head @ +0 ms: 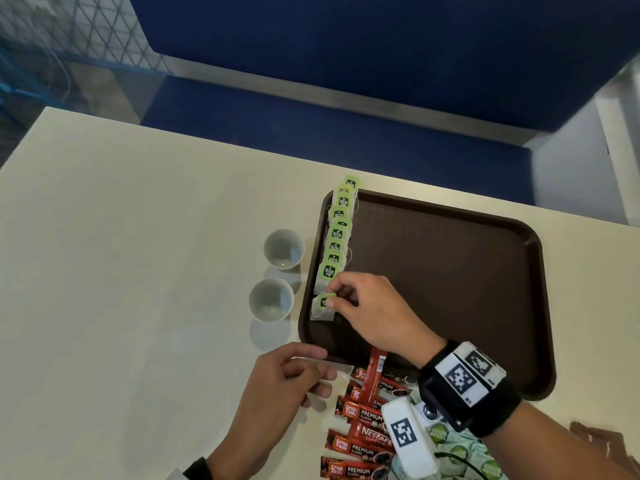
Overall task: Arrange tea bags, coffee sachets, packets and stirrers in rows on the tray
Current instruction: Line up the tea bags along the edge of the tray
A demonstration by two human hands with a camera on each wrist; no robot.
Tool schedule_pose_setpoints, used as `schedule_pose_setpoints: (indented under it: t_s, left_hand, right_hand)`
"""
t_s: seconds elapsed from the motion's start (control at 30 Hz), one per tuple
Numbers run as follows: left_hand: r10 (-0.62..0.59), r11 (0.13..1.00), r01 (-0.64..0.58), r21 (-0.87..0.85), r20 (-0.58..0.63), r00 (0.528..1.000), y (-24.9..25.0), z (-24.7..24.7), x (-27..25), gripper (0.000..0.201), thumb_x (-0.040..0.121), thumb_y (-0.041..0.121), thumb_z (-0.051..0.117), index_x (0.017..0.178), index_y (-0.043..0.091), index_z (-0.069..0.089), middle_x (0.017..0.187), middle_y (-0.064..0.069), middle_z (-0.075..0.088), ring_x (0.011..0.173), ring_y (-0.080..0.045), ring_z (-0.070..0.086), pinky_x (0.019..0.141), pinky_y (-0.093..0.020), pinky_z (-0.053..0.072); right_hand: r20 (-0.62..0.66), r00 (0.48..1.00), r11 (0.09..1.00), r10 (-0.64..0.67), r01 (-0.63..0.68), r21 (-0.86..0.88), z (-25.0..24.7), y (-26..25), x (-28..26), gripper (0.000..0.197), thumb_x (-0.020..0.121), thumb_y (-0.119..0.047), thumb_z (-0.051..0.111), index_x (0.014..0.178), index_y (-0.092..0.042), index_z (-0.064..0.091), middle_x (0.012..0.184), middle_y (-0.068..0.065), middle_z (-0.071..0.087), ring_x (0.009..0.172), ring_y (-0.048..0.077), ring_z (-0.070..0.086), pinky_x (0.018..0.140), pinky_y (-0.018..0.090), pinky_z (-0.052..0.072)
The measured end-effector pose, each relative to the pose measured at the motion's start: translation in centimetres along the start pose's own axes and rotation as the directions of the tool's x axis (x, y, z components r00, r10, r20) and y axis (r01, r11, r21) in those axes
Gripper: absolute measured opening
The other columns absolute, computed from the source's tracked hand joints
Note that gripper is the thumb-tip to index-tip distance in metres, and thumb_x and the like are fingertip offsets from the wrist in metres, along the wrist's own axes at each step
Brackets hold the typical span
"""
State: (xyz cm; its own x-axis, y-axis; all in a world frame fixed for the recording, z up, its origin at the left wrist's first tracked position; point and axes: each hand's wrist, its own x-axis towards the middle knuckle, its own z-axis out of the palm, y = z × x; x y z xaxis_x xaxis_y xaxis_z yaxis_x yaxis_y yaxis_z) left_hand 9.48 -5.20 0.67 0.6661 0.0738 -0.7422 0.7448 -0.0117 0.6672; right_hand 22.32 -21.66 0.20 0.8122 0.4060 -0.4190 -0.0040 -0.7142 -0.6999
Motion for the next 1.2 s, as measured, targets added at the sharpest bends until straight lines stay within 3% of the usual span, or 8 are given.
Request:
schedule_pose_setpoints:
  t_s: [0.13,0.37,1.0,1.2]
  left_hand:
    - [-0.009,1.0,0.009,0.007,-0.003,1.0,-0.4,-0.4,-0.1,0.012,0.105,0.012,0.067,0.112,0.018,0.074,0.09,0.0,0.084,0.082,-0.02,0.081,0.07,-0.026,0.058]
    - [-0.022,1.0,0.022,0.012,-0.003,1.0,-1.0,-0.9,-0.2,0.013,0.105,0.012,0.067,0.112,0.018,0.075,0.091,0.001,0.085,0.083,-0.021,0.081,0.072,-0.028,0.058]
    - [0.004,1.0,-0.004,0.017,0.007,1.0,-0.6,-0.4,0.1,0.01,0.105,0.014,0.068,0.113,0.017,0.074,0.09,0.0,0.084,0.082,-0.019,0.081,0.071,-0.025,0.058]
    - [0.038,0.997,-0.038,0.061,-0.004,0.999,-0.7,-0.3,0.2,0.009,0.104,0.017,0.069,0.112,0.02,0.074,0.089,0.003,0.084,0.083,-0.017,0.081,0.071,-0.023,0.057]
  right_hand:
    - [-0.111,0.994,0.999,0.001,-0.005,-0.036,0.8,0.4,0.9,0.009,0.101,-0.033,0.072,0.11,-0.032,0.073,0.108,-0.014,0.06,0.099,0.004,0.06,0.088,0.028,0.053]
    - [-0.183,0.983,1.0,-0.001,-0.004,-0.03,1.5,1.4,1.2,0.006,0.1,-0.034,0.073,0.104,-0.038,0.069,0.1,-0.017,0.062,0.092,0.004,0.062,0.085,0.039,0.058]
    - [-0.249,0.968,0.999,-0.018,0.025,0.023,1.2,1.5,1.3,0.02,0.096,-0.032,0.078,0.106,-0.039,0.063,0.093,-0.016,0.065,0.084,0.004,0.062,0.078,0.041,0.06]
    - [-0.268,0.963,1.0,0.003,0.0,0.011,0.5,1.9,0.7,0.015,0.098,-0.029,0.075,0.103,-0.038,0.065,0.095,-0.018,0.066,0.088,0.001,0.064,0.08,0.037,0.06]
